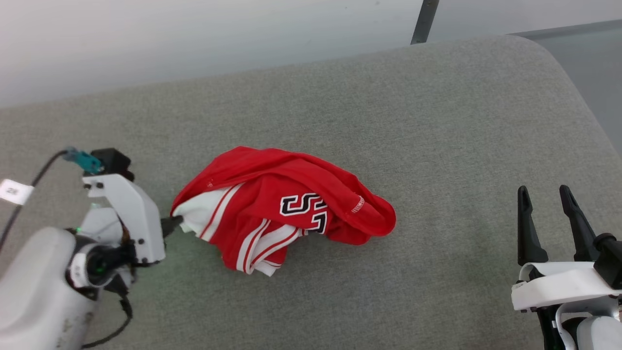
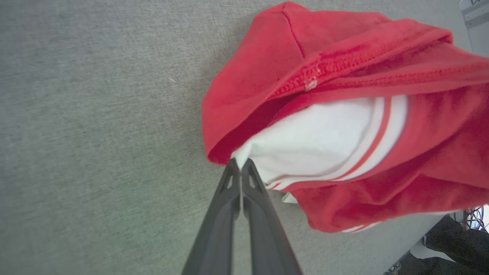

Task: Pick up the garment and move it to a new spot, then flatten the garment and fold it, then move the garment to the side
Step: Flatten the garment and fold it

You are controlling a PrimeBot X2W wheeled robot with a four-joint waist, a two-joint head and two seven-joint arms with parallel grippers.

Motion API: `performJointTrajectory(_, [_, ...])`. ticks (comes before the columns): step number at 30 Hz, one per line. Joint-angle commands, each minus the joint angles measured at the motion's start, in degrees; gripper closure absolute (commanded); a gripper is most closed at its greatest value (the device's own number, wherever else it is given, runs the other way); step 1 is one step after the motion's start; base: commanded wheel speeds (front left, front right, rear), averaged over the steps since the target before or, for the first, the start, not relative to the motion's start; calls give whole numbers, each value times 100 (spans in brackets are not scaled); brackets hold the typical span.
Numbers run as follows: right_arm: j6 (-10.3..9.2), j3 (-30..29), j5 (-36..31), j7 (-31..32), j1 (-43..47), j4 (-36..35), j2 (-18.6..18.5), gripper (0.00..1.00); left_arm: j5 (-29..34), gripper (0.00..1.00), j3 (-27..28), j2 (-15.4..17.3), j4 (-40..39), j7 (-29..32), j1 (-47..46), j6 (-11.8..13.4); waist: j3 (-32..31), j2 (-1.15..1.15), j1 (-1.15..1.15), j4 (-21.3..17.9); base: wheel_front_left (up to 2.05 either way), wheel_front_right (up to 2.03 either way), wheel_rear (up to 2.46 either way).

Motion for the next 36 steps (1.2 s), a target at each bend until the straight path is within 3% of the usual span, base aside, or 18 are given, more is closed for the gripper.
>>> performJointTrajectory(1, [0,-29,-42,-7,-42,-20,11,0,-8,100,31,56,-24,4,-42,42,-13,-1,0,20,0,0,0])
performJointTrajectory(20, [0,-90,-118,139,94,-147,-19,0,-190,100,986,1216,-1347,50,1098,975,-127,-1,0,580,0,0,0])
performJointTrajectory(27, [0,-49,-119,173,63,-157,-14,0,-154,100,1151,1391,-1313,-67,1674,1206,-107,-1,0,715,0,0,0])
performJointTrajectory(34, [0,14,-82,204,30,-143,-33,0,-236,100,1117,1192,-1078,-236,1913,1129,-89,-1,0,773,0,0,0])
performJointTrajectory(35, [0,23,-73,212,32,-138,-45,0,-241,63,1114,1151,-1059,-287,1899,1087,-100,-1,0,787,0,0,0])
performJointTrajectory(36, [0,40,-60,224,39,-127,-59,0,-250,47,1105,1115,-1037,-330,1887,1055,-121,-1,0,802,0,0,0])
